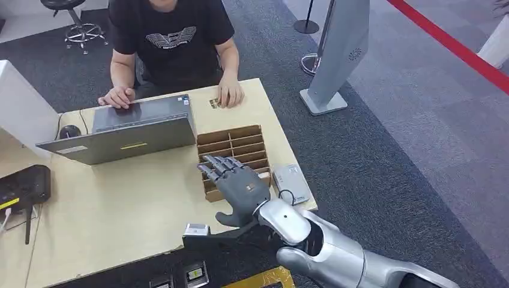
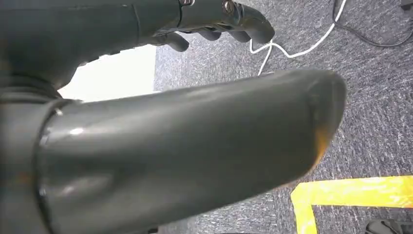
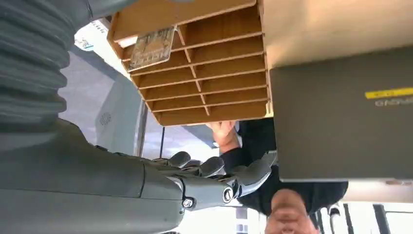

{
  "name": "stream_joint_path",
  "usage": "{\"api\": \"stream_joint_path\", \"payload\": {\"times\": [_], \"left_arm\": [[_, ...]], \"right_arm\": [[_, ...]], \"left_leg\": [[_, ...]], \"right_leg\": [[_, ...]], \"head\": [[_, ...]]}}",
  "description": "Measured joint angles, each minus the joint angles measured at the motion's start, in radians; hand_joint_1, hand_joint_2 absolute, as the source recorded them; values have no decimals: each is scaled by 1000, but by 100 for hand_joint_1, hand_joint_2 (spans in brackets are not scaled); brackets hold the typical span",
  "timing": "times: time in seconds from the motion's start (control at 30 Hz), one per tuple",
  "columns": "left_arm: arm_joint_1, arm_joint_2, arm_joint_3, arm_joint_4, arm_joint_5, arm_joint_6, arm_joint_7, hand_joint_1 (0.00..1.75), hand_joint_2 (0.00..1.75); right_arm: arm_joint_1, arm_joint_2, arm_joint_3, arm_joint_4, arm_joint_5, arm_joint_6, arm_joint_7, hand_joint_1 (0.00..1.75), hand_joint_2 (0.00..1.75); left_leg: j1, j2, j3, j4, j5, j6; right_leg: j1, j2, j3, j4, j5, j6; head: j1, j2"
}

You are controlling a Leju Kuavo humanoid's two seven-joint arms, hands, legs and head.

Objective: Pass the card to the sensor for recognition and then transmit it.

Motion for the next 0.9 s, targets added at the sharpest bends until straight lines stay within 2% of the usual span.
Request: {"api": "stream_joint_path", "payload": {"times": [0.1, 0.17, 0.47, 0.6, 0.9], "left_arm": [[0, 0, 0, 0, 0, 0, -8, 0, 0], [0, 0, 0, 0, -2, 0, -11, 0, 0], [0, 0, 0, 0, -3, 0, -12, 0, 0], [0, 0, 0, 0, -11, 0, -12, 0, 0], [0, 0, 0, 0, -15, 0, -20, 0, 0]], "right_arm": [[-1, 0, 4, 17, 36, -89, 19, 0, 175], [-2, 0, 4, 33, 45, -120, 20, 0, 175], [-3, -1, 6, 74, 47, -130, 20, 0, 175], [-3, -1, 5, 97, 52, -141, 41, 0, 175], [-3, 0, -26, 210, 23, -245, 37, 0, 175]], "left_leg": [[0, 0, 0, 0, 0, 0], [0, 0, 0, 0, 0, 0], [0, 0, 0, 0, 0, 0], [0, 0, 0, 0, 0, 0], [0, 0, 0, 0, 0, 0]], "right_leg": [[0, 0, 0, 0, 0, 0], [0, 0, 0, 0, 0, 0], [0, 0, 0, 0, 0, 0], [0, 0, 0, 0, 0, 0], [0, 0, 0, 0, 0, 0]], "head": [[0, 0], [0, 0], [0, 0], [0, 0], [0, 0]]}}
